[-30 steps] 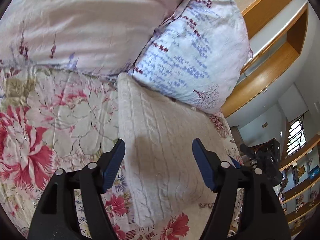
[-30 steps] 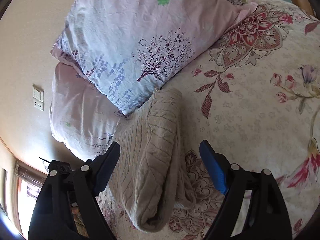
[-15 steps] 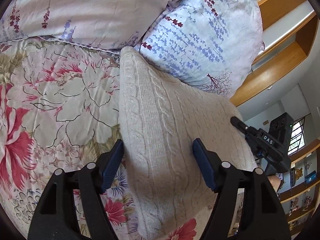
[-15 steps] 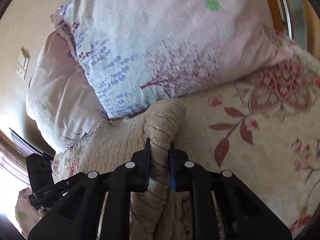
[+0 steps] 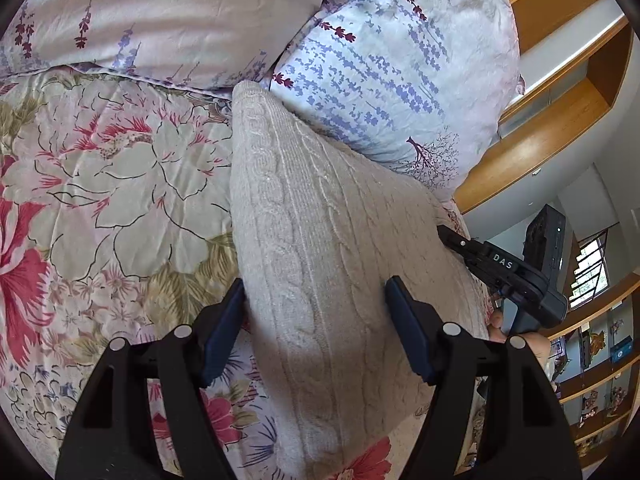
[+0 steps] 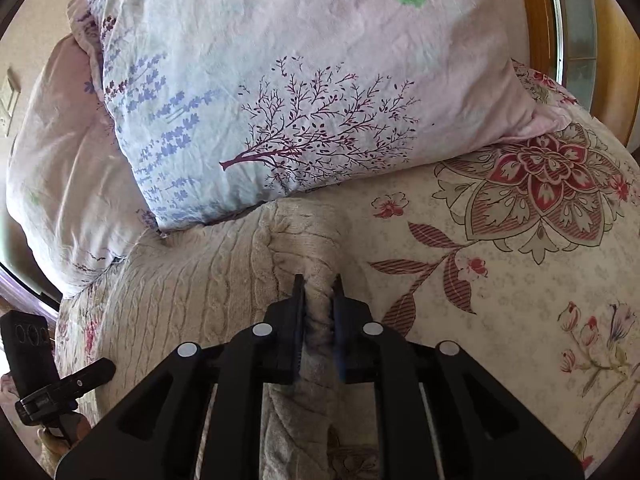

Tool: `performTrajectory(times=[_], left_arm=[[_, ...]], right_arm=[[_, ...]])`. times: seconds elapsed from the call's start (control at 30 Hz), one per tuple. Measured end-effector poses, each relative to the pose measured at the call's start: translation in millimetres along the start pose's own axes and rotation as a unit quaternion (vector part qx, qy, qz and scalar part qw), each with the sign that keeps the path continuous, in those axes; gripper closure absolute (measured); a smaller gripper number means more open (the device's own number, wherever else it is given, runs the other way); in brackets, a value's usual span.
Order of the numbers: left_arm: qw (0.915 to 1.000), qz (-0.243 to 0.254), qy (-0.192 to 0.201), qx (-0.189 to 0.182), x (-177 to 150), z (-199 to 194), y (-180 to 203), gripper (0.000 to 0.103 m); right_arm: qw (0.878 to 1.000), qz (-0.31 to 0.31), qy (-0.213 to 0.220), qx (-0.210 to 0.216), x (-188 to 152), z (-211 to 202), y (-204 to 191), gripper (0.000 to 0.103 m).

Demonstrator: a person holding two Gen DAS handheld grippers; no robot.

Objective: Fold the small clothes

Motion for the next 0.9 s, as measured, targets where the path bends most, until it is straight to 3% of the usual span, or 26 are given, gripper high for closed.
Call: performTrajectory(times=[0.07, 0.13, 0.33, 0.43, 0.63, 0.8, 0.9], left_arm=[[1.0, -0.004, 0.004, -0.004, -2.9, -6.8, -2.9, 0.033], [1.0, -0.004, 0.007, -0.004, -6.7, -13.8, -4.8, 0.033], [1.0, 0.002, 0.0, -0.002, -23.3, -20.7, -3.8, 0.037], [0.9999, 0.002, -0.012, 0.0, -32.4, -14.2, -2.4, 0.046], [0.9998, 0.005, -0.017, 0.006, -42.2, -5.7, 0.7, 0.053], [0.9998, 0.008, -0.014, 0.008, -41.3, -4.7, 1.1, 0.049], [1.0, 0.001, -0.006, 0.007, -35.9, -10.0, -1.2, 0.033]], right_arm=[[1.0, 0.007, 0.008, 0.018, -7.9, -20.5, -2.3, 0.067], [0.999, 0.003, 0.016, 0.04, -21.7, -39.4, -1.7, 0.063], [0.996, -0.002, -0.009, 0.087, -74.4, -60.4, -1.3, 0.064], [0.998, -0.028, -0.012, 0.046, -85.6, -53.6, -6.6, 0.087], [1.0, -0.012, -0.023, 0.007, -88.5, -34.2, 9.1, 0.09], [1.0, 0.001, -0.026, 0.017, -90.1, -28.8, 13.3, 0.089], [0.999, 0.004, -0.028, 0.023, -88.9, -32.9, 14.4, 0.081]])
Point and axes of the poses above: each gripper's, at about its wrist camera, not at the fingertips, and z roughly the way its jaws point, y to its right, x to its top, the point moved 10 cm from there along z, roughly the way its jaws point, and after that the axes turned 11 degrees about -y, right-handed, at the moved point
